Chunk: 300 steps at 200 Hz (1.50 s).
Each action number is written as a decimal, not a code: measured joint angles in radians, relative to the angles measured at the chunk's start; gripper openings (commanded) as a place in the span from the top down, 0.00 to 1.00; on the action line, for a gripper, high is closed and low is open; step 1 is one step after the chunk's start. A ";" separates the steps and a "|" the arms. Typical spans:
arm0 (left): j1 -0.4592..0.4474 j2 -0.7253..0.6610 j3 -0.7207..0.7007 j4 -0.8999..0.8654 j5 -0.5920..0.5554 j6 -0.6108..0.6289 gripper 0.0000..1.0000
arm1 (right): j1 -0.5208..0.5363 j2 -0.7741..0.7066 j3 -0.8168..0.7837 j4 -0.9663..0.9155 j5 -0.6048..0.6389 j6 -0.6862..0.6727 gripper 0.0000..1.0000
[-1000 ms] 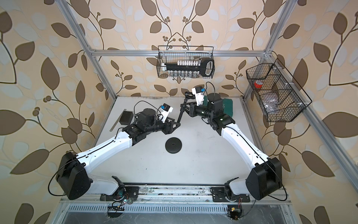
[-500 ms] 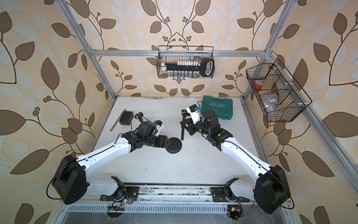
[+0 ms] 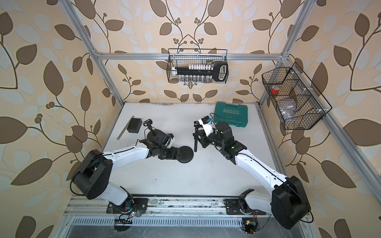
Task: Assemble a microphone stand
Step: Move the microphone stand base to the center of the board.
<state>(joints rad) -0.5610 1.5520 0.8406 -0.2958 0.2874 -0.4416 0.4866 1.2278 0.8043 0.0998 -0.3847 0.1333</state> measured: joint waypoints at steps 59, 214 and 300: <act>0.006 0.064 -0.005 0.084 0.041 0.024 0.21 | 0.000 0.005 -0.033 0.037 -0.006 -0.021 1.00; 0.010 -0.168 -0.168 0.220 0.068 0.100 0.24 | 0.098 0.037 -0.177 0.287 0.053 -0.109 1.00; 0.010 -0.398 -0.386 0.287 -0.006 0.097 0.22 | 0.159 0.240 -0.177 0.506 0.083 -0.138 0.99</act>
<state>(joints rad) -0.5510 1.1542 0.4549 -0.0090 0.2813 -0.3447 0.6453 1.4681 0.6270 0.6060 -0.3019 -0.0051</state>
